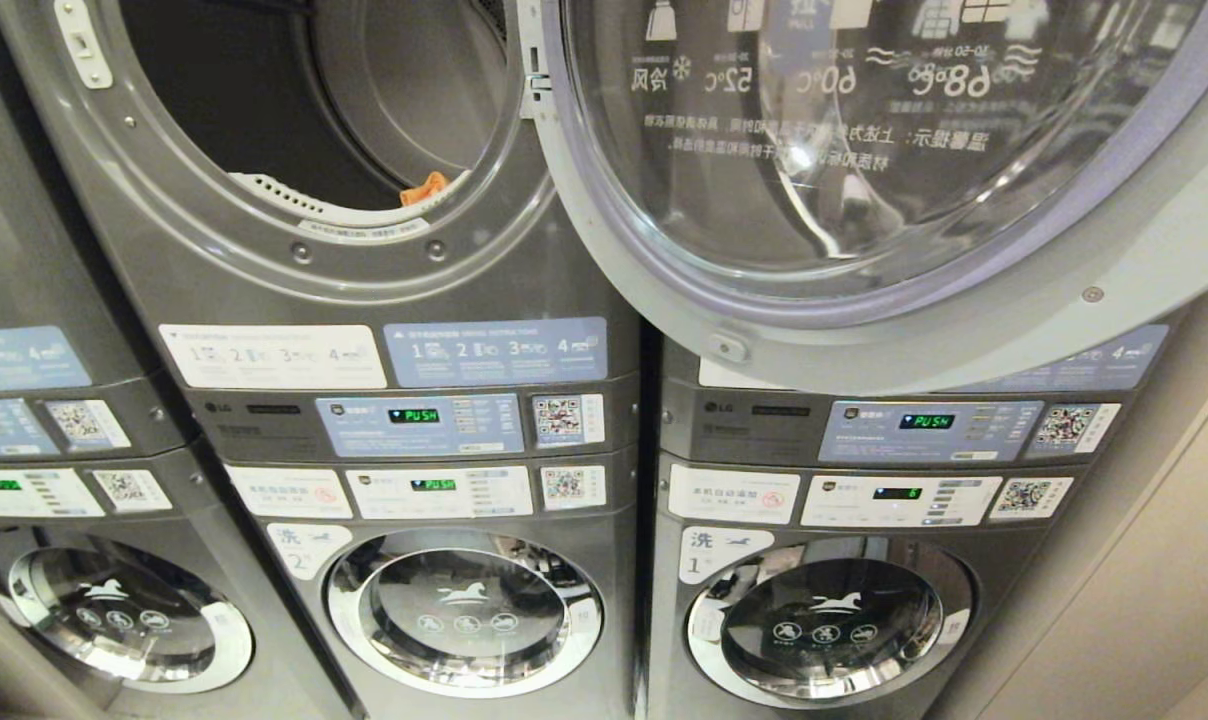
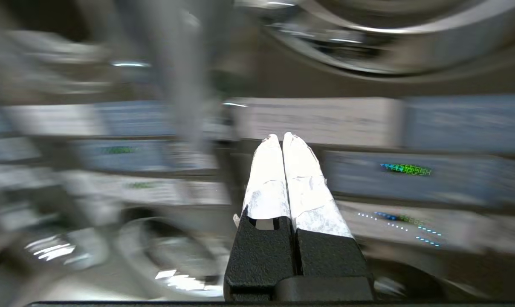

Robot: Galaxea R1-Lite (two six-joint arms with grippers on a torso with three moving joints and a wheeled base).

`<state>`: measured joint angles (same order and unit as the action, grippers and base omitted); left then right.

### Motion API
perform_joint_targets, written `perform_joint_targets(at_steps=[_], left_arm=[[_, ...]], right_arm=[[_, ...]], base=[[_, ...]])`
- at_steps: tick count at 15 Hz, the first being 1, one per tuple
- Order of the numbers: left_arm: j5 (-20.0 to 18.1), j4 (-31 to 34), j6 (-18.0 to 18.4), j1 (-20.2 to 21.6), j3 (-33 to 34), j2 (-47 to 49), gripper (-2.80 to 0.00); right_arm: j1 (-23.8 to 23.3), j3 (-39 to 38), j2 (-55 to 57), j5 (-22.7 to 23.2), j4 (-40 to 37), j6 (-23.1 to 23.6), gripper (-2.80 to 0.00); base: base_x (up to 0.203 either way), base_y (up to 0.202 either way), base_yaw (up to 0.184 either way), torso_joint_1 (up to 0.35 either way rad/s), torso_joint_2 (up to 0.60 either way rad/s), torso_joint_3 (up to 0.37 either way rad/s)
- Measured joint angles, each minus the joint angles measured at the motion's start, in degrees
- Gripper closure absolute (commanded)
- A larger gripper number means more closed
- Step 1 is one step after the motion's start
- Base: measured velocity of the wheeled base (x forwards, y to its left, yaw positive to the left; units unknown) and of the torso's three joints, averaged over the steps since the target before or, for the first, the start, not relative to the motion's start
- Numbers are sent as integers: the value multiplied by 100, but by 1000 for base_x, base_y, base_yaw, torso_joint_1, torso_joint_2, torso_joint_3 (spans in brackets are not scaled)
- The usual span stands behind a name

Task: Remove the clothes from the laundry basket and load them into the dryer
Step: Close the dryer

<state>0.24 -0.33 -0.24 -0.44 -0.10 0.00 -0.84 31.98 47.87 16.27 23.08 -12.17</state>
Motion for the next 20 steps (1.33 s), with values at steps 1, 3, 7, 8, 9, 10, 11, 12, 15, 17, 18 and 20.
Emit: perform_joint_targets(at_steps=[1,3,7,8,9,10,11,12,15,17,18,20], left_arm=[[0,0,0,0,0,0,0],[0,2,0,0,0,0,0],[0,1,1,0,0,0,0],[0,0,0,0,0,0,0],[0,0,1,0,0,0,0],[0,0,0,0,0,0,0],[-2,0,0,0,0,0,0],[-1,0,0,0,0,0,0],[-1,0,0,0,0,0,0],[-1,0,0,0,0,0,0],[0,0,0,0,0,0,0],[0,2,0,2,0,0,0]], right_arm=[[-15,73,69,-626,-163,196,0],[-23,202,273,-1528,-223,308,0],[-4,574,1016,-1656,558,283,0],[11,694,1272,-1592,887,283,0],[38,824,1516,-1428,1259,283,0],[126,914,1716,-1161,1584,281,0],[232,957,1836,-935,1743,275,0],[372,967,1914,-783,1801,265,0],[1024,979,1931,-465,2013,162,0],[1658,972,1796,-254,2060,107,0],[2014,968,1713,-150,2052,96,0],[2591,968,1566,8,2051,89,0]], base=[[0,0,0,0,0,0],[0,0,0,0,0,0],[0,0,0,0,0,0],[0,0,0,0,0,0],[0,0,0,0,0,0],[0,0,0,0,0,0],[0,0,0,0,0,0],[0,0,0,0,0,0],[0,0,0,0,0,0],[0,0,0,0,0,0],[0,0,0,0,0,0],[0,0,0,0,0,0]])
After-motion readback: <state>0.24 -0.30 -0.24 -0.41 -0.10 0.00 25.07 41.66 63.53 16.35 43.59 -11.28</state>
